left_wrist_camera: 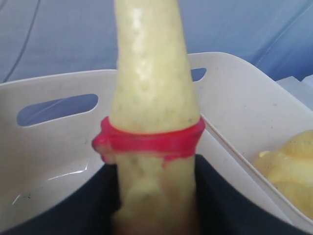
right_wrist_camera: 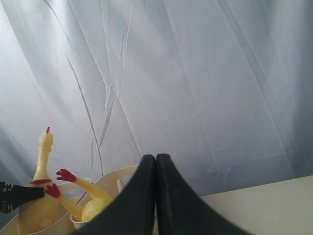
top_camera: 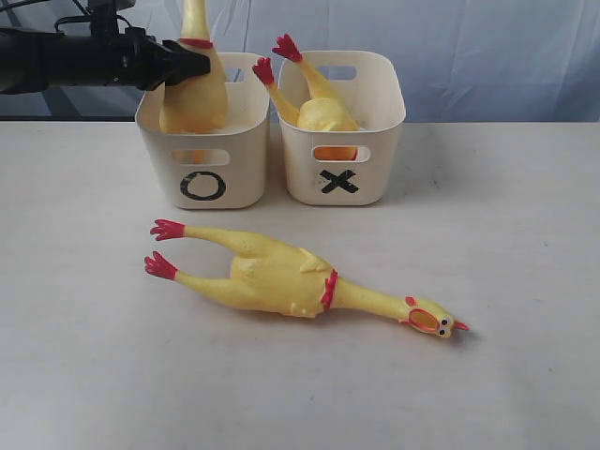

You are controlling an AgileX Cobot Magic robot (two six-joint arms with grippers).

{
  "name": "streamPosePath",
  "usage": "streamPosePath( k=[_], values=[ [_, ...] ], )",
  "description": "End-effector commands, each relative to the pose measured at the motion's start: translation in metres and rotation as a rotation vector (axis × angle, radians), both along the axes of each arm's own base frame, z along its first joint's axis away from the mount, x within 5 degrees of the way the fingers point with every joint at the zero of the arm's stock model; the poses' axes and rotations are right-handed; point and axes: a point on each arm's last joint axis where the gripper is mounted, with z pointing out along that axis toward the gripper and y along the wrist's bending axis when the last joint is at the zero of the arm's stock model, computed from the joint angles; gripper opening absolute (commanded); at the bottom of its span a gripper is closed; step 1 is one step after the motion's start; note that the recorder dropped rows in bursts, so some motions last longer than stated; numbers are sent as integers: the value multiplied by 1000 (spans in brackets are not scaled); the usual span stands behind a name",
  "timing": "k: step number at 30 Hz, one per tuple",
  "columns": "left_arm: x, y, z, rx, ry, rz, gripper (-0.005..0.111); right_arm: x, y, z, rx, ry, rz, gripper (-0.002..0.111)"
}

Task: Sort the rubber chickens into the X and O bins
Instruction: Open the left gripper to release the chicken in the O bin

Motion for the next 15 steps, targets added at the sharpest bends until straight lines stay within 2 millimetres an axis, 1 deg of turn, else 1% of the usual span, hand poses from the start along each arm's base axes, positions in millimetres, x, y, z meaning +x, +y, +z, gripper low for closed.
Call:
streamPosePath(
  k=[1,11,12,15],
  values=[
    [0,-2,6,-17,-11,-6,45,-1,-1,-1,-8,-7,-10,-1],
    [0,-2,6,-18,-11,1,46,-1,-1,-1,-8,-7,-10,-1],
    [0,-2,6,-18,-11,1,48,-1,-1,-1,-8,-7,-10,-1],
    [1,-1,6,-15,-10,12,59,-1,-1,-1,-8,-7,-10,-1]
  ],
)
